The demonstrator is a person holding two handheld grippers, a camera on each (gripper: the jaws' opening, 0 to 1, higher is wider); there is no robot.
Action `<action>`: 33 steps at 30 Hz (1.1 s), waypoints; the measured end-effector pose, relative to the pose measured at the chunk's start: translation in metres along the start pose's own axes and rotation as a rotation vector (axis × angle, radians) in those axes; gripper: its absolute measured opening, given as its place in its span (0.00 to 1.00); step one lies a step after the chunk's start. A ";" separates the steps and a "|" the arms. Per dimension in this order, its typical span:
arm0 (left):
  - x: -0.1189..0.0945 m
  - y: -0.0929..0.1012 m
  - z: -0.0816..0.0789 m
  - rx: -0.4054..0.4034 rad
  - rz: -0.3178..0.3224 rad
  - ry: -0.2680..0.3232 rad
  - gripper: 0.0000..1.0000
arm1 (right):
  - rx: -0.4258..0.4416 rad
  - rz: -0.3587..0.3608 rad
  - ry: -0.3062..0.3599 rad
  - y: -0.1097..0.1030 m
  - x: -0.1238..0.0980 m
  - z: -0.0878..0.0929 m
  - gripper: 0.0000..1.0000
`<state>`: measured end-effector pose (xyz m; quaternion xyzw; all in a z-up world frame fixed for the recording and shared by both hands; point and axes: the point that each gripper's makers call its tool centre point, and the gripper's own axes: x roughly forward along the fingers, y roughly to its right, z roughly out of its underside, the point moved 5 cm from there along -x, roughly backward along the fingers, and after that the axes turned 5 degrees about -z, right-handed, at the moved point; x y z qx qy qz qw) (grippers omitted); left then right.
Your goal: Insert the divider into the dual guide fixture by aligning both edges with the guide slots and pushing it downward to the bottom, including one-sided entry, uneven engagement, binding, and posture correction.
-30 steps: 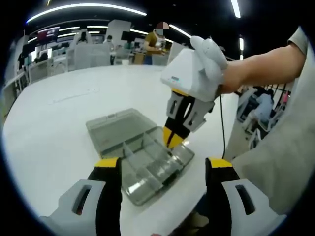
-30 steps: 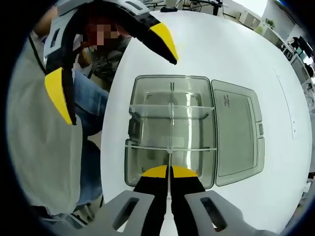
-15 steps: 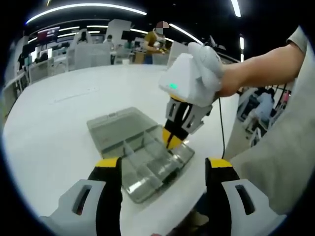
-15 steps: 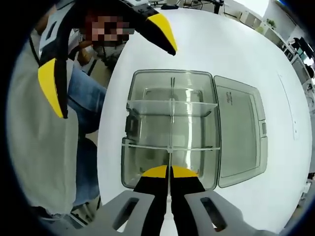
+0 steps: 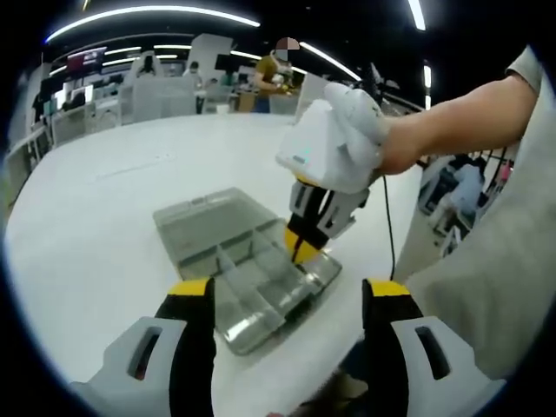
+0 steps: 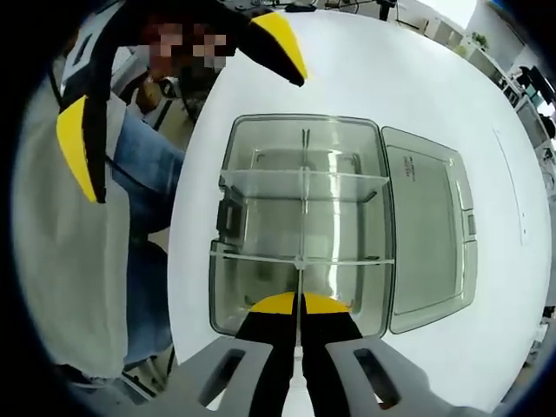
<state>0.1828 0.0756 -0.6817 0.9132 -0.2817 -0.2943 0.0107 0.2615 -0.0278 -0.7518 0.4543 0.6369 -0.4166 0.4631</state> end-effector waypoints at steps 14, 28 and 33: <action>-0.004 0.002 0.003 -0.005 -0.007 0.002 0.66 | -0.019 0.012 -0.014 -0.001 0.006 0.004 0.00; -0.012 0.000 0.003 -0.007 -0.024 0.008 0.66 | -0.003 0.017 -0.015 0.002 0.008 0.004 0.02; -0.014 0.000 0.004 -0.009 -0.028 0.010 0.66 | 0.006 0.026 -0.012 0.005 0.007 0.004 0.09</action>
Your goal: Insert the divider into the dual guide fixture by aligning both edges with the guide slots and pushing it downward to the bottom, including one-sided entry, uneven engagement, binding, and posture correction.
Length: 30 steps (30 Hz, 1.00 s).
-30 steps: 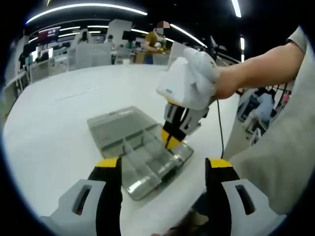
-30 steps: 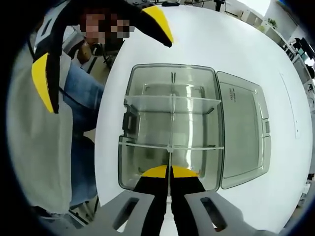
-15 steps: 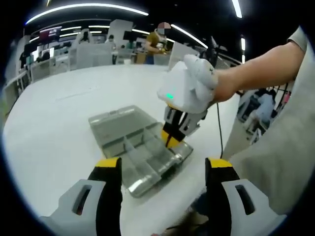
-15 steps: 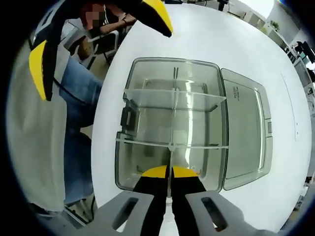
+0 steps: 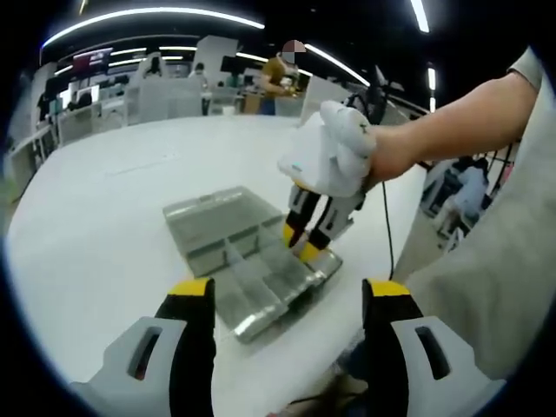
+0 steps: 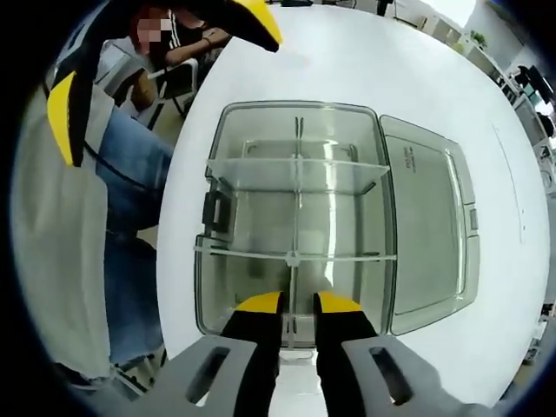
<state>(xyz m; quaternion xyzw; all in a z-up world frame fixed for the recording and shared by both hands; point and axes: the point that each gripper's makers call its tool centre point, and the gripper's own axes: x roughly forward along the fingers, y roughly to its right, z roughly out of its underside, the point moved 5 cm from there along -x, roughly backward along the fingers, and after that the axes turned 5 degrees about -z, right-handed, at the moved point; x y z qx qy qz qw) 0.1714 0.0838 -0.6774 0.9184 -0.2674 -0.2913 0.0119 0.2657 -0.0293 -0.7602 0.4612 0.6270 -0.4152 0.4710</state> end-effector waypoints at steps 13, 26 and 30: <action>-0.006 -0.005 0.005 -0.007 -0.016 0.000 0.67 | 0.042 -0.011 0.051 -0.002 -0.009 -0.003 0.19; -0.017 -0.017 0.010 -0.029 -0.044 0.003 0.67 | 0.116 -0.010 0.164 -0.008 -0.024 -0.005 0.27; -0.021 -0.022 0.012 -0.041 -0.053 0.004 0.67 | 0.148 -0.012 0.206 -0.011 -0.029 -0.005 0.30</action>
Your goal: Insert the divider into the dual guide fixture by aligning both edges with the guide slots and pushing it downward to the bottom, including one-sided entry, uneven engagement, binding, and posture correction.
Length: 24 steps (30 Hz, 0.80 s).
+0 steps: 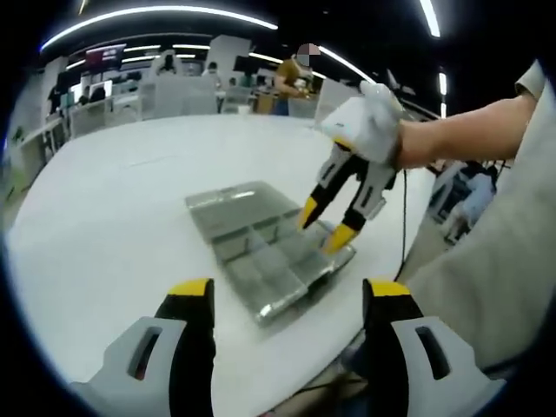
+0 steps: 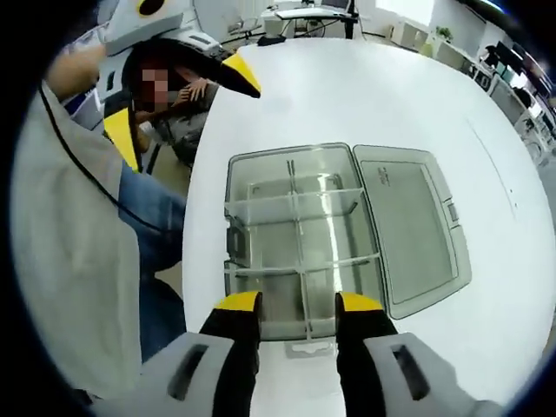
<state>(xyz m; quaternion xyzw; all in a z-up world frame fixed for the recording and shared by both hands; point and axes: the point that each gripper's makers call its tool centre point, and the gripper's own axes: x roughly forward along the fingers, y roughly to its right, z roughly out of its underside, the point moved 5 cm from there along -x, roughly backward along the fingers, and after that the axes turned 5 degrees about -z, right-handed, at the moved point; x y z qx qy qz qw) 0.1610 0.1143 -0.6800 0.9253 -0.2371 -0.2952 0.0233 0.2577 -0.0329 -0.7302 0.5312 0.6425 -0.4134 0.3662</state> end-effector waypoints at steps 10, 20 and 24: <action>-0.003 -0.012 0.007 -0.014 -0.021 -0.011 0.67 | 0.044 0.005 0.066 -0.009 -0.007 0.009 0.32; -0.002 -0.024 0.011 -0.019 -0.032 -0.021 0.67 | 0.106 0.026 0.124 -0.018 -0.014 0.020 0.35; -0.002 -0.032 0.013 -0.018 -0.037 -0.026 0.67 | 0.129 0.033 0.155 -0.023 -0.018 0.020 0.36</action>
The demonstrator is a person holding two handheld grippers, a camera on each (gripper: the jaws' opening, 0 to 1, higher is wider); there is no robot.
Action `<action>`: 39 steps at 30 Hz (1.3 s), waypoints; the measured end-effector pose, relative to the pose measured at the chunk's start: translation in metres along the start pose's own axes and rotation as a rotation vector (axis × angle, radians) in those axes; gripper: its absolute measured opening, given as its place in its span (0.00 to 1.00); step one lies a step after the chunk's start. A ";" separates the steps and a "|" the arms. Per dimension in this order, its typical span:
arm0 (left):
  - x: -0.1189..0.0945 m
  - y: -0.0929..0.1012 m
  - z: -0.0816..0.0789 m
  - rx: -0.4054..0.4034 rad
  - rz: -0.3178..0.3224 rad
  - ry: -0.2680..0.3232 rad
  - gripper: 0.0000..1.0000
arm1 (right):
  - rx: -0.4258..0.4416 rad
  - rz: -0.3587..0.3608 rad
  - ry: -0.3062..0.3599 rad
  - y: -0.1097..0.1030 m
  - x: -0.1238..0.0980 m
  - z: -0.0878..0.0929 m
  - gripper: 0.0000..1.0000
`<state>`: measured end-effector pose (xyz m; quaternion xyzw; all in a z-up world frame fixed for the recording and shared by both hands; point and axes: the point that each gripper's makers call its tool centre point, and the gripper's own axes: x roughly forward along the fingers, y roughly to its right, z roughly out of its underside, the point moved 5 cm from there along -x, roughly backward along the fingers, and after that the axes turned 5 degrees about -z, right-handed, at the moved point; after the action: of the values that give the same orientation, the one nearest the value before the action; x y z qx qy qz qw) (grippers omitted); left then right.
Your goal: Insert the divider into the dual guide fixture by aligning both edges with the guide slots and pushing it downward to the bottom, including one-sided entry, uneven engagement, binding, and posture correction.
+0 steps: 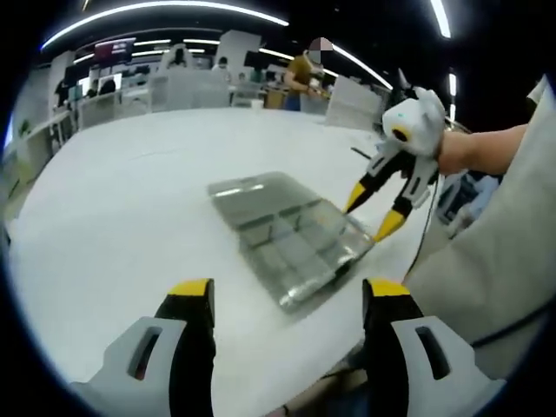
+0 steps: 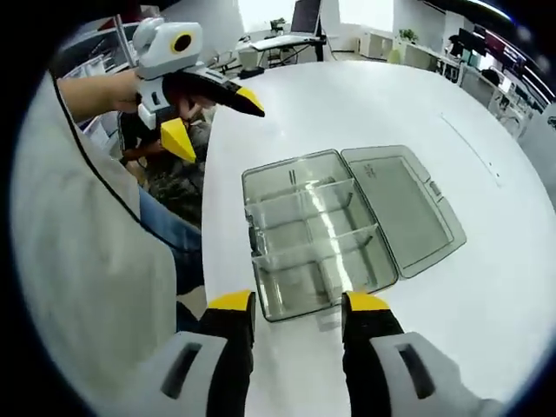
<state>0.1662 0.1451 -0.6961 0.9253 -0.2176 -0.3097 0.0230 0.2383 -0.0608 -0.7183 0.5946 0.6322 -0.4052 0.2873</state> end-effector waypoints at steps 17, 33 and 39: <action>0.006 -0.026 0.007 0.011 -0.016 -0.033 0.67 | 0.045 0.024 0.073 -0.018 -0.011 0.001 0.37; 0.011 -0.050 0.012 0.044 -0.022 -0.083 0.67 | 0.040 0.014 0.093 -0.034 -0.015 -0.005 0.37; 0.014 -0.057 0.011 0.067 -0.020 -0.102 0.67 | 0.035 0.017 0.097 -0.035 -0.017 -0.008 0.37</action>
<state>0.1916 0.1916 -0.7227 0.9107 -0.2196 -0.3493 -0.0221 0.2069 -0.0614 -0.6943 0.6239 0.6331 -0.3845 0.2493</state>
